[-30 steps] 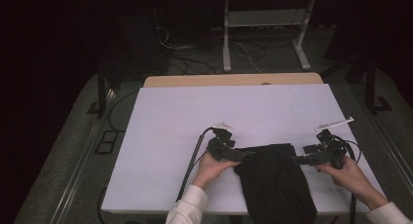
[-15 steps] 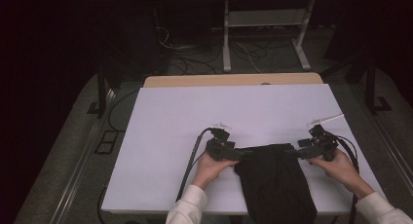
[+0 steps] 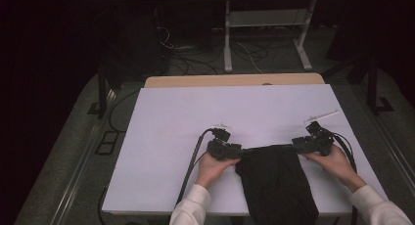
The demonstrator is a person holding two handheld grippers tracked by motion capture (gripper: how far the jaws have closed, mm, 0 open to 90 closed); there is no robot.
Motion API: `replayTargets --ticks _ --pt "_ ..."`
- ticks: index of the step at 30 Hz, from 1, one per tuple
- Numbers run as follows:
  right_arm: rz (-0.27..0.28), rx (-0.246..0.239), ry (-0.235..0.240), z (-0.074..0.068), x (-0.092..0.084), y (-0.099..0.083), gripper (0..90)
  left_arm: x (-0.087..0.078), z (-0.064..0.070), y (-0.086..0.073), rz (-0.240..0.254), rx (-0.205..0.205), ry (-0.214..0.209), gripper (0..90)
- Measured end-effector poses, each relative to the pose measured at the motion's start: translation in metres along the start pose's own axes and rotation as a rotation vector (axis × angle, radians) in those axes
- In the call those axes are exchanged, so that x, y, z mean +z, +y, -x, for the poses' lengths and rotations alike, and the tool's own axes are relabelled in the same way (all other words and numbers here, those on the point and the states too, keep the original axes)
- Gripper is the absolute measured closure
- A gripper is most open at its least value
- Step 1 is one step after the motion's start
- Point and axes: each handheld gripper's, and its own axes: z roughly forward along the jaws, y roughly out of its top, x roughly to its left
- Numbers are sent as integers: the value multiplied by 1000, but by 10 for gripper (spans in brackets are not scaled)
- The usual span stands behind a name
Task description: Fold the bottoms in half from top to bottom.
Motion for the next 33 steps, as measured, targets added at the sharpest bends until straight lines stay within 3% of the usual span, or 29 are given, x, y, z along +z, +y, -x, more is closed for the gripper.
replayTargets --ticks 9,13,20,33 --pt "-43 -6 -9 2 7 7 617 2 -5 0 2 -22 -17 719" --pt "-63 -1 12 2 8 7 819 3 -5 0 -1 -20 10 818" --pt "-25 77 42 13 -2 3 850 -6 -3 2 45 -16 21 839" --pt "8 115 88 17 -5 6 859 -17 -4 5 83 10 47 843"
